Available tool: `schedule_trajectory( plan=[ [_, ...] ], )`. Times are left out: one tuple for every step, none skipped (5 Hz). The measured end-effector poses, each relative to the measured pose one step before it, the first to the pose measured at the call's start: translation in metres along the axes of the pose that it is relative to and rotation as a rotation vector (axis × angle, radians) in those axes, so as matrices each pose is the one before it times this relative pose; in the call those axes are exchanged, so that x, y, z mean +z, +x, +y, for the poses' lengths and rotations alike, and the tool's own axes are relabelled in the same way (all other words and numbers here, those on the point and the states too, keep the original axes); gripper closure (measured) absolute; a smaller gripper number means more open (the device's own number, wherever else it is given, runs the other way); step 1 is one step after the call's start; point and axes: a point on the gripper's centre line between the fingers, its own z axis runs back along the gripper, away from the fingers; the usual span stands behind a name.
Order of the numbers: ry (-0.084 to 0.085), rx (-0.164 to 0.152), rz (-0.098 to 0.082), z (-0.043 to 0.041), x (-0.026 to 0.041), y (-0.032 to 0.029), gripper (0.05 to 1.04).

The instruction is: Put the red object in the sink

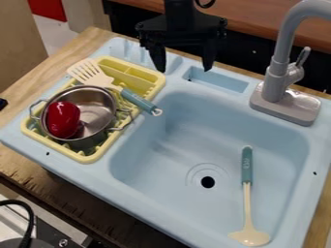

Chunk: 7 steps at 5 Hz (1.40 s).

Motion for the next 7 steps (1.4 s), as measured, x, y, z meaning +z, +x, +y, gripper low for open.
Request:
schedule_trajectory(
  plan=[
    [0.0147, -0.0009, 0.0270, 0.00313, -0.00790, -0.00573, 0.084],
    [0.0285, 0.0211, -0.0123, 0.02344, -0.00624, -0.00027, 0.084],
    [0.0109, 0.0129, -0.0270, 0.03435, 0.00966, 0.01336, 0.084],
    [0.0027, 0.0104, -0.0146, 0.03776, 0.00690, 0.00395, 0.084],
    [0.0651, 0.0029, 0.0083, 0.03163, 0.00224, 0.00112, 0.084],
    [-0.0193, -0.0310, -0.0081, 0.02669, 0.00420, -0.00317, 0.084],
    [-0.0121, 0.0034, 0.0018, 0.02432, -0.00167, -0.00684, 0.084]
  ],
)
